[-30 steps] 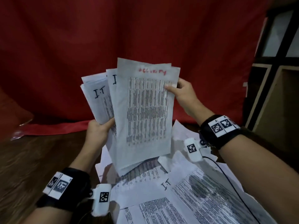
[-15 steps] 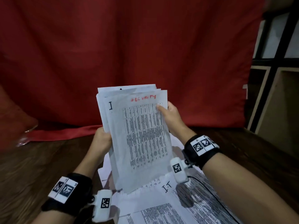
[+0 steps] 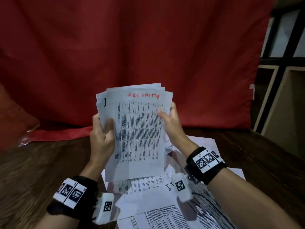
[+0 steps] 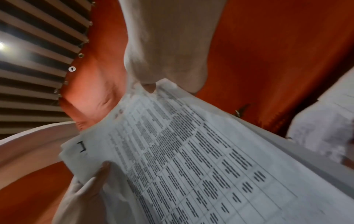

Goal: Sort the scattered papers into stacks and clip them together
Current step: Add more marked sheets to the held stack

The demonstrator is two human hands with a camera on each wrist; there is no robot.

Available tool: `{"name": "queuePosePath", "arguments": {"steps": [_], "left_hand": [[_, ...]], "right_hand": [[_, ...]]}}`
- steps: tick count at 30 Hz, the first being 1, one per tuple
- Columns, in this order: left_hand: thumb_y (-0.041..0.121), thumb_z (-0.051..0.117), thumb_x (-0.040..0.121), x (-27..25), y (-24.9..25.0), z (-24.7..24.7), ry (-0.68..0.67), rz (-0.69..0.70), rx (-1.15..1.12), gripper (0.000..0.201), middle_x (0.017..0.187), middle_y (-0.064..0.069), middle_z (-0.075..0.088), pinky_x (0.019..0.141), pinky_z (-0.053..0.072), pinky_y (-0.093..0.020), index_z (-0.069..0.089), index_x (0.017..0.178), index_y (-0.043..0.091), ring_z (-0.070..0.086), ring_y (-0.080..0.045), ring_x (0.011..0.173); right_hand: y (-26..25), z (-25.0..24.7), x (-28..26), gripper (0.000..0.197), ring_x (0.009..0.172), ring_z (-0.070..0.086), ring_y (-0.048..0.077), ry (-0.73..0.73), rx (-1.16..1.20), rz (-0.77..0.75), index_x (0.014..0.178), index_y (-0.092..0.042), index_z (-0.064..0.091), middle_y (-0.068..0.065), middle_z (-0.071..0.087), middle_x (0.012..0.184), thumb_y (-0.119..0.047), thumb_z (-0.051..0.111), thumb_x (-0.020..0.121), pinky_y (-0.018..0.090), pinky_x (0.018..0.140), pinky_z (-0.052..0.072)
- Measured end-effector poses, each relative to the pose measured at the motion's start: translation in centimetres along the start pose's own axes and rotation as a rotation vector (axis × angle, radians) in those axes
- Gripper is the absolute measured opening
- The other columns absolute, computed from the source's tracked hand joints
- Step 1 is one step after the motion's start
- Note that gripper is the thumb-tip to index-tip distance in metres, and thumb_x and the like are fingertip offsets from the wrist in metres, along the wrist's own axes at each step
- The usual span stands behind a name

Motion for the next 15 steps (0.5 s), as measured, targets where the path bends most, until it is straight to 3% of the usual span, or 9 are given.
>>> {"name": "queuePosePath", "arguments": {"steps": [2, 4, 5, 7, 9, 11, 13, 15], "left_hand": [[0.051, 0.059, 0.104, -0.7, -0.2, -0.4, 0.023, -0.035, -0.055, 0.031, 0.101, 0.024, 0.072, 0.066, 0.058, -0.015, 0.048, 0.123, 0.029, 0.074, -0.004, 0.092], [0.062, 0.066, 0.095, -0.9, -0.5, -0.4, 0.013, -0.061, -0.067, 0.033, 0.100, 0.014, 0.071, 0.066, 0.059, -0.018, 0.052, 0.113, 0.038, 0.073, -0.005, 0.088], [0.058, 0.069, 0.096, -0.9, -0.3, -0.2, 0.004, -0.060, -0.073, 0.027, 0.098, 0.016, 0.071, 0.065, 0.057, -0.016, 0.054, 0.109, 0.039, 0.070, 0.000, 0.084], [0.031, 0.069, 0.100, -0.5, 0.5, 0.2, 0.005, -0.051, -0.076, 0.016, 0.091, 0.024, 0.070, 0.063, 0.054, -0.012, 0.055, 0.105, 0.036, 0.066, 0.007, 0.077], [0.013, 0.066, 0.102, 0.1, 0.9, 0.1, 0.028, -0.044, -0.085, 0.021, 0.088, 0.028, 0.071, 0.065, 0.055, -0.013, 0.055, 0.105, 0.031, 0.067, 0.008, 0.077], [0.009, 0.065, 0.104, 0.5, 0.8, -0.2, 0.039, -0.038, -0.128, 0.023, 0.095, 0.029, 0.073, 0.072, 0.056, -0.012, 0.056, 0.112, 0.028, 0.070, 0.009, 0.087], [0.018, 0.071, 0.102, 0.8, -0.2, -0.3, -0.021, -0.092, -0.174, 0.028, 0.107, 0.021, 0.077, 0.081, 0.058, -0.015, 0.060, 0.127, 0.018, 0.074, 0.002, 0.100], [0.025, 0.076, 0.098, 0.4, -2.1, 0.4, -0.143, -0.204, -0.154, 0.031, 0.107, 0.017, 0.080, 0.078, 0.060, -0.016, 0.064, 0.125, 0.016, 0.076, -0.002, 0.100]], "right_hand": [[1.9, -0.2, -0.6, 0.036, 0.111, 0.068, 0.010, -0.036, 0.038, 0.105, 0.134, -0.019, 0.051, -0.002, 0.070, 0.123, -0.006, 0.054, 0.100, 0.028, 0.096, 0.053], [3.0, -0.2, -1.3, 0.033, 0.108, 0.068, 0.007, -0.059, 0.024, 0.174, 0.127, -0.023, 0.058, -0.004, 0.071, 0.120, -0.004, 0.052, 0.100, 0.028, 0.096, 0.052], [3.2, -0.1, -1.5, 0.034, 0.108, 0.069, 0.009, -0.067, 0.019, 0.187, 0.123, -0.025, 0.059, -0.004, 0.072, 0.119, -0.002, 0.051, 0.099, 0.028, 0.094, 0.053], [2.8, 0.1, -1.4, 0.036, 0.109, 0.068, 0.015, -0.077, 0.031, 0.175, 0.122, -0.024, 0.059, -0.002, 0.072, 0.118, 0.001, 0.050, 0.098, 0.027, 0.089, 0.054], [2.1, 0.2, -0.9, 0.039, 0.110, 0.068, 0.017, -0.058, 0.068, 0.146, 0.128, -0.018, 0.058, 0.000, 0.071, 0.117, 0.002, 0.052, 0.095, 0.031, 0.093, 0.055], [1.9, 0.1, -0.4, 0.042, 0.111, 0.067, 0.019, -0.038, 0.055, 0.141, 0.130, -0.012, 0.056, 0.001, 0.071, 0.115, 0.001, 0.056, 0.090, 0.036, 0.099, 0.052], [2.3, 0.4, -0.5, 0.041, 0.107, 0.066, 0.014, -0.074, -0.061, 0.153, 0.130, -0.010, 0.055, -0.001, 0.071, 0.111, 0.002, 0.057, 0.091, 0.032, 0.096, 0.050], [3.3, 0.4, -0.7, 0.039, 0.105, 0.065, 0.009, -0.135, -0.181, 0.207, 0.130, -0.009, 0.055, -0.002, 0.070, 0.113, 0.001, 0.056, 0.092, 0.027, 0.091, 0.048]]}}
Point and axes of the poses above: each hand's wrist, its own x-axis towards the middle knuckle, its own z-axis out of the palm, y = z × x, the point moved 7 cm from there along x, towards the middle knuckle
